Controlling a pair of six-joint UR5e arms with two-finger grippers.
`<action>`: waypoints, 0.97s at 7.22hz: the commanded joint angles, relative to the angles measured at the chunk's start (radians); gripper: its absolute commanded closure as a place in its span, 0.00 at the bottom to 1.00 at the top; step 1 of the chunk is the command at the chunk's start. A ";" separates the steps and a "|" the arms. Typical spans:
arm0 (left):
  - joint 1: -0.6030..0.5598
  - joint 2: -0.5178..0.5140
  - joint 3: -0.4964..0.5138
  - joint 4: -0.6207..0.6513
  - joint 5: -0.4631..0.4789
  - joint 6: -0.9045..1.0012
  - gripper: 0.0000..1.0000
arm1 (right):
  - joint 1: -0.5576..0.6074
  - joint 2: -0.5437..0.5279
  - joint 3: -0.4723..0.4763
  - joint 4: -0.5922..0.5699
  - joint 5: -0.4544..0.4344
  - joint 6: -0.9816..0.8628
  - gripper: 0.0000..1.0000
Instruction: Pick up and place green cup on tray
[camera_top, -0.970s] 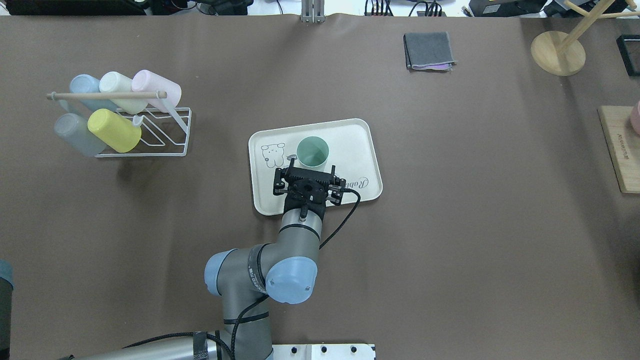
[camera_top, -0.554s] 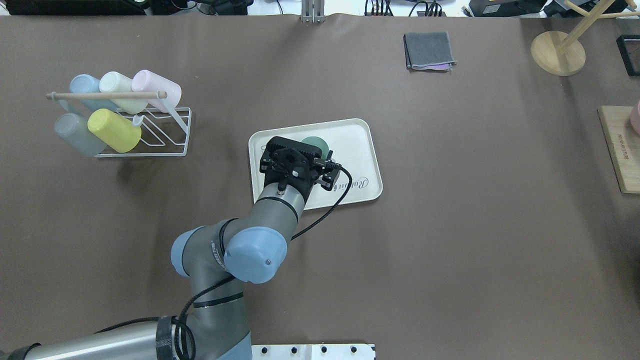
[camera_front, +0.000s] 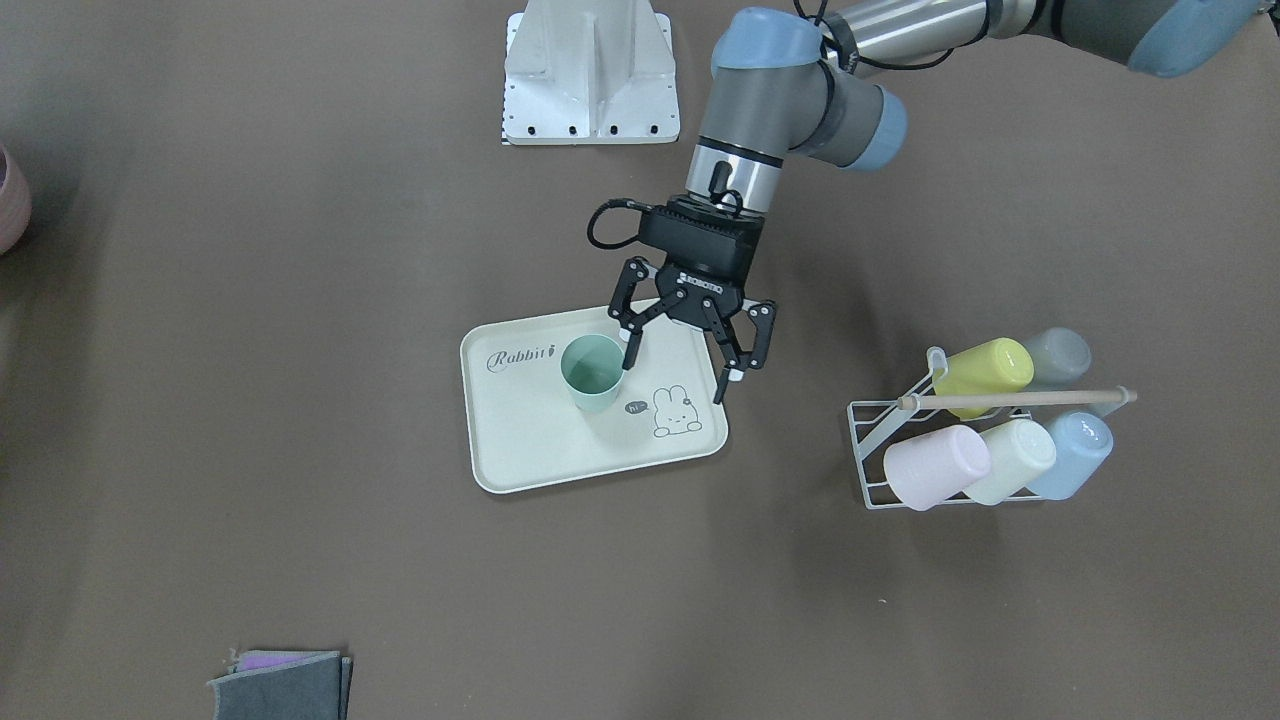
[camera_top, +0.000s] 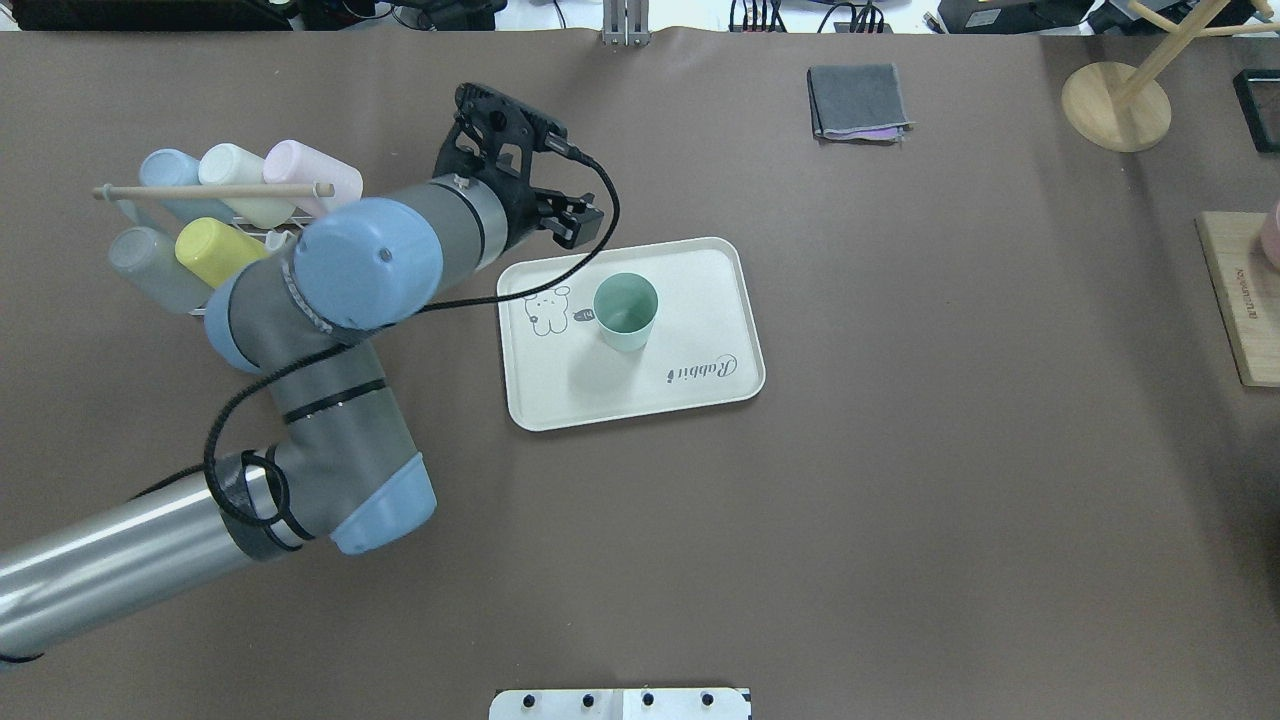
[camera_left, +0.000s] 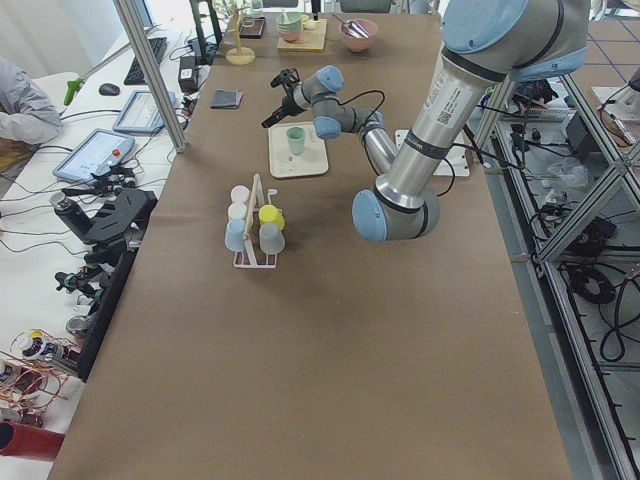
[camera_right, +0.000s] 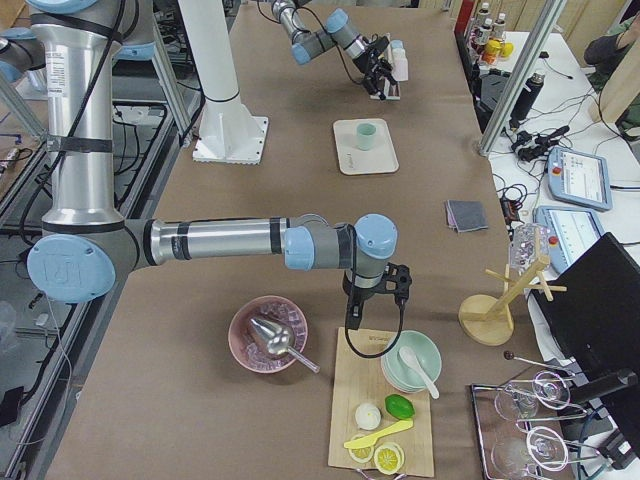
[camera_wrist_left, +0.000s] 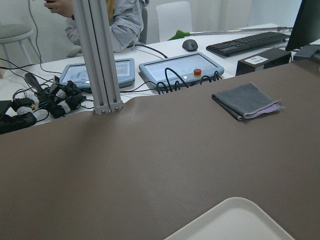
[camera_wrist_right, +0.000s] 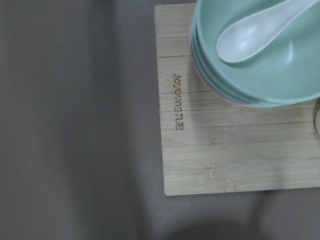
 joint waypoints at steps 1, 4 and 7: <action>-0.209 0.032 -0.001 0.115 -0.275 0.145 0.02 | 0.000 0.001 -0.001 0.001 -0.001 0.000 0.00; -0.487 0.148 0.007 0.233 -0.577 0.361 0.02 | -0.002 0.002 -0.004 -0.001 -0.001 0.000 0.00; -0.728 0.357 0.010 0.367 -0.862 0.588 0.02 | 0.000 0.002 -0.002 0.001 -0.002 0.000 0.00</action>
